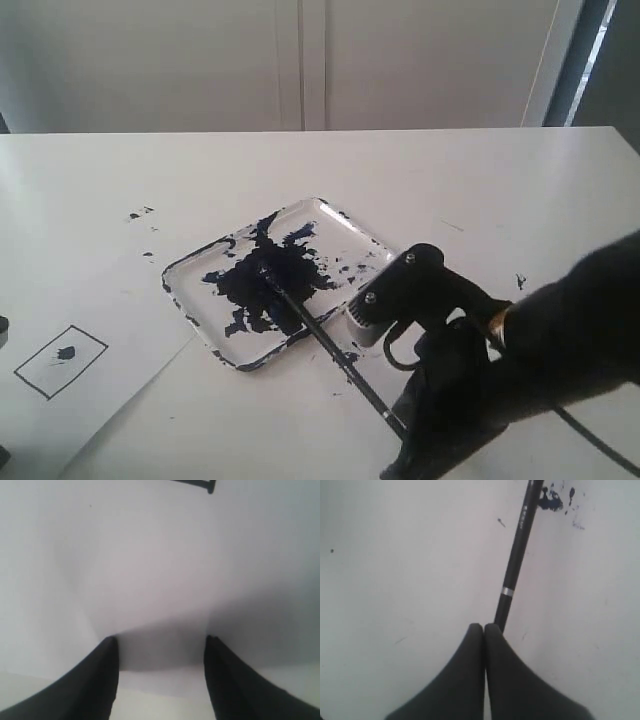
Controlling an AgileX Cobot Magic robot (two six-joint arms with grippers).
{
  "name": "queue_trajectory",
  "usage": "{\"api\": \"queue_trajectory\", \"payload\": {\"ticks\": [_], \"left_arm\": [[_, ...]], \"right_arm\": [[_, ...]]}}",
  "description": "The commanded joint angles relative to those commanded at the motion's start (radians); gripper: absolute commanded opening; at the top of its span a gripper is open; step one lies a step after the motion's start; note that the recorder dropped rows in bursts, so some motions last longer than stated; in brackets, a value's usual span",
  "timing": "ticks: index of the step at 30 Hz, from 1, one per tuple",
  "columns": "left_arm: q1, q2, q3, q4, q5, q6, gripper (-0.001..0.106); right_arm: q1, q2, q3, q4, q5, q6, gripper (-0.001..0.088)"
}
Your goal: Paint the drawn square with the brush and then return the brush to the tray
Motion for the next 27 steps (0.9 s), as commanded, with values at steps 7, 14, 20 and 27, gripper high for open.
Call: {"api": "queue_trajectory", "payload": {"ticks": [7, 14, 20, 27], "left_arm": [[0.000, 0.000, 0.000, 0.000, 0.000, 0.000, 0.056], [0.000, 0.000, 0.000, 0.000, -0.005, 0.000, 0.056], [0.000, 0.000, 0.000, 0.000, -0.007, 0.000, 0.056], [0.000, 0.000, 0.000, 0.000, 0.000, 0.000, 0.056]], "right_arm": [[0.082, -0.016, 0.128, -0.005, -0.148, 0.044, 0.0000], [0.082, -0.016, 0.169, -0.005, -0.318, 0.045, 0.0010], [0.082, 0.003, 0.169, -0.007, -0.327, 0.032, 0.0401], [0.082, 0.124, 0.169, -0.007, -0.444, 0.028, 0.0417]]}}
